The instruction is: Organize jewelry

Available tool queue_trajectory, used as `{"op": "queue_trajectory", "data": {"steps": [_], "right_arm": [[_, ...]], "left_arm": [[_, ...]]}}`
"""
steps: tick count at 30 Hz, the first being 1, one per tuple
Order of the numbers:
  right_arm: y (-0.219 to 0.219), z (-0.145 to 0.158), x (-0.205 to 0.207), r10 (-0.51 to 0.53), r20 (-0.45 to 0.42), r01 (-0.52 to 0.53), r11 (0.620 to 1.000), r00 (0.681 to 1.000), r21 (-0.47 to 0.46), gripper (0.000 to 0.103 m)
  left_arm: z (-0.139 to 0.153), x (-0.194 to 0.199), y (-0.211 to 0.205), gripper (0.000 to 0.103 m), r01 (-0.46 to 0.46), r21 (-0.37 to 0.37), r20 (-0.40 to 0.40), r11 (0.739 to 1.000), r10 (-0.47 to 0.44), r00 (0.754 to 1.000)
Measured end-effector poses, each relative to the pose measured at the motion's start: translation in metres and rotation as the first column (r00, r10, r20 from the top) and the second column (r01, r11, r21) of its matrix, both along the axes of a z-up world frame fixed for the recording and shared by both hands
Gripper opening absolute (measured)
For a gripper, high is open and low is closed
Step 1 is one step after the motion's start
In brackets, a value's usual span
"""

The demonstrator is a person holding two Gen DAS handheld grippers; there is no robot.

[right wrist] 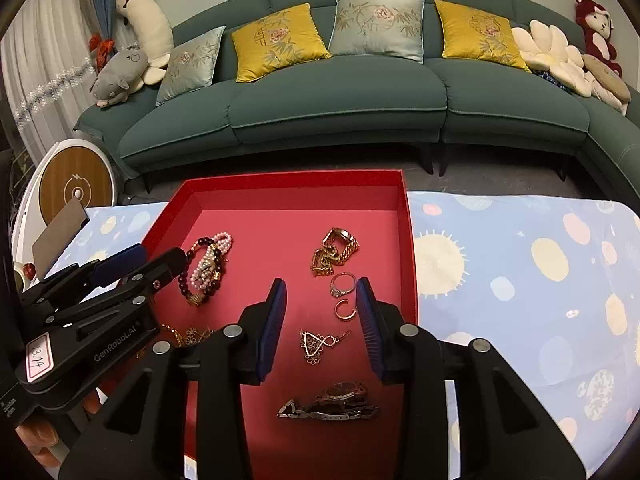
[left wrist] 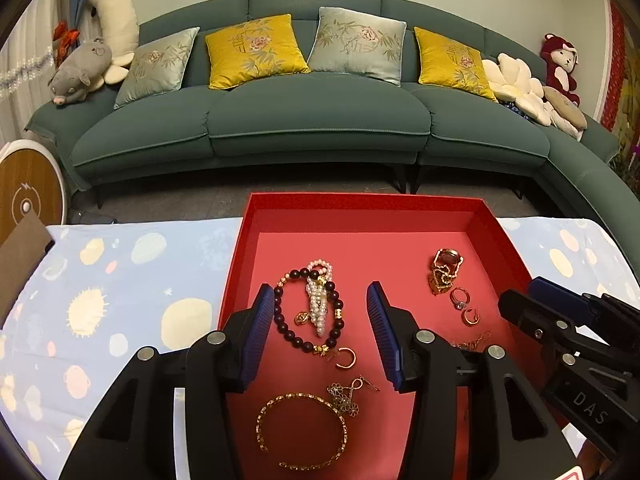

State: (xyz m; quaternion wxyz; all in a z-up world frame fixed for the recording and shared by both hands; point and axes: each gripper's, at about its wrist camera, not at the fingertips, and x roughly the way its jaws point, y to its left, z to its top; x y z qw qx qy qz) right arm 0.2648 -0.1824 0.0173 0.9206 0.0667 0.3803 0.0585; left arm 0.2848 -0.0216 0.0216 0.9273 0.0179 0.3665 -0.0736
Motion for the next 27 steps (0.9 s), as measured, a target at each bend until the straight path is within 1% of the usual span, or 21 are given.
{"op": "queue_trajectory", "data": {"steps": [2,6,8,9,10,11,13,15,18,24,26,27], "right_arm": [[-0.002,0.009,-0.005,-0.006,0.017,0.006,1.000,1.000,0.007,0.036],[-0.005,0.032,-0.025,-0.036,0.064,0.036,0.999,0.997,0.000,0.048],[-0.008,0.042,-0.037,-0.050,0.081,0.050,0.999,0.995,0.008,0.051],[-0.009,0.047,-0.042,-0.058,0.085,0.057,0.998,0.995,0.015,0.054],[-0.009,0.051,-0.049,-0.068,0.089,0.067,0.998,0.994,0.017,0.058],[-0.009,0.056,-0.056,-0.077,0.095,0.076,0.997,0.992,0.017,0.059],[-0.009,0.062,-0.075,-0.100,0.110,0.100,0.995,0.989,0.006,0.065],[-0.009,0.065,-0.095,-0.096,0.118,0.096,0.995,0.988,0.007,0.068],[-0.010,0.069,-0.124,-0.098,0.121,0.099,0.995,0.988,-0.001,0.069],[-0.010,0.068,-0.182,-0.110,0.135,0.112,0.994,0.985,-0.010,0.075],[-0.007,0.065,-0.200,-0.109,0.145,0.115,0.993,0.983,-0.033,0.079],[-0.005,0.062,-0.209,-0.113,0.149,0.122,0.991,0.982,-0.050,0.083]], "left_arm": [[0.009,-0.004,0.001,0.047,-0.007,-0.013,0.012,1.000,0.007,1.000],[0.033,-0.022,0.001,0.047,-0.004,-0.021,0.045,1.000,0.005,0.999],[0.043,-0.037,-0.001,0.047,0.008,0.005,0.068,1.000,-0.008,0.998],[0.048,-0.046,-0.003,0.048,0.018,0.020,0.080,1.000,-0.019,0.997],[0.052,-0.058,-0.003,0.052,0.029,0.042,0.092,0.999,-0.033,0.995],[0.056,-0.069,-0.003,0.057,0.028,0.061,0.112,0.998,-0.035,0.993],[0.060,-0.089,-0.002,0.059,0.015,0.081,0.135,0.997,-0.026,0.991],[0.062,-0.111,0.001,0.059,0.025,0.070,0.137,0.997,-0.034,0.990],[0.060,-0.142,0.004,0.059,0.034,0.085,0.131,0.996,-0.045,0.990],[0.050,-0.194,0.016,0.059,0.014,0.060,0.080,0.998,-0.019,0.997],[0.045,-0.211,0.019,0.061,-0.001,0.071,0.078,0.997,-0.004,0.997],[0.043,-0.217,0.022,0.063,-0.009,0.074,0.073,0.997,0.003,0.997]]}}
